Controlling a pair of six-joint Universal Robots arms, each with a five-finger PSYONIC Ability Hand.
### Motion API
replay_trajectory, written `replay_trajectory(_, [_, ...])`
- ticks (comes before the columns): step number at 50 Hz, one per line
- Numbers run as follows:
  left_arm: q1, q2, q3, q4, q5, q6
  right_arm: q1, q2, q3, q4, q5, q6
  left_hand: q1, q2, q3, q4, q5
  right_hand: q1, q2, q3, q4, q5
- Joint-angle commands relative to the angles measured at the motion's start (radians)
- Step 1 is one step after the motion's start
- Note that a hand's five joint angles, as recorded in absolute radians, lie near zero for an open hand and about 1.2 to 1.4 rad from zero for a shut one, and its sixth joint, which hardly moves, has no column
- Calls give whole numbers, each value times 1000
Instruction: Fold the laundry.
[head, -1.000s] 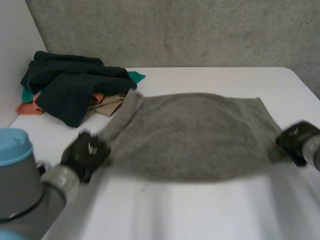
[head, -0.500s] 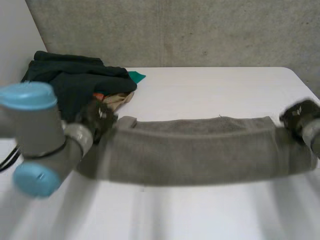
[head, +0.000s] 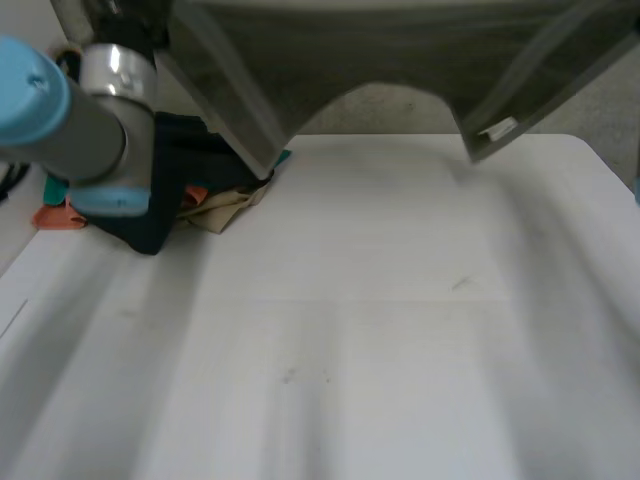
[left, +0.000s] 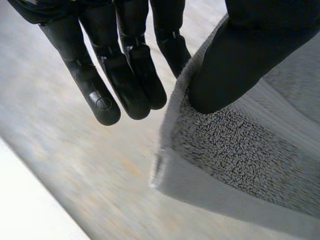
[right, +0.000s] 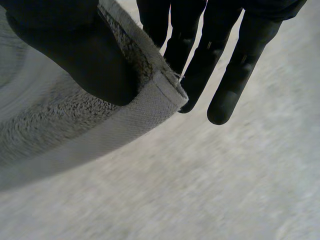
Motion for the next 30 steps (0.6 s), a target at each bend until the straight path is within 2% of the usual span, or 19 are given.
replay_trajectory(1, [-12, 37, -294, -27, 23, -1, -2, 16, 145, 70, -80, -4, 237, 196, 199, 191, 223, 266, 218, 203, 198, 211])
replay_trajectory(4, [-15, 43, -386, -27, 49, 1, -8, 20, 219, 111, -117, -7, 237, 196, 199, 191, 223, 266, 218, 203, 198, 211])
replay_trajectory(10, [-29, 124, -656, -29, 110, 7, -14, 22, 332, 217, -132, -19, 237, 196, 199, 191, 223, 266, 218, 203, 198, 211])
replay_trajectory(14, [-40, 225, -818, -49, 129, 14, -31, 8, 401, 335, -134, -94, 237, 196, 199, 191, 223, 266, 218, 203, 198, 211])
replay_trajectory(17, [-54, 331, -930, -107, 129, 20, -63, -32, 464, 464, -126, -212, 237, 196, 199, 191, 223, 266, 218, 203, 198, 211])
replay_trajectory(19, [-63, 388, -975, -173, 127, 34, -91, -97, 524, 571, -124, -316, 237, 196, 199, 191, 223, 266, 218, 203, 198, 211])
replay_trajectory(23, [-61, 489, -1043, -462, 123, 111, -146, -180, 631, 717, -118, -482, 237, 196, 199, 191, 223, 266, 218, 203, 198, 211])
replay_trajectory(24, [-61, 497, -1052, -606, 117, 149, -157, -193, 651, 735, -117, -512, 237, 196, 199, 191, 223, 266, 218, 203, 198, 211])
replay_trajectory(28, [-60, 499, -1040, -854, 110, 206, -203, -241, 697, 779, -124, -599, 237, 196, 199, 191, 223, 266, 218, 203, 198, 211])
replay_trajectory(30, [-61, 495, -1026, -854, 100, 211, -211, -244, 699, 777, -124, -602, 237, 196, 199, 191, 223, 266, 218, 203, 198, 211])
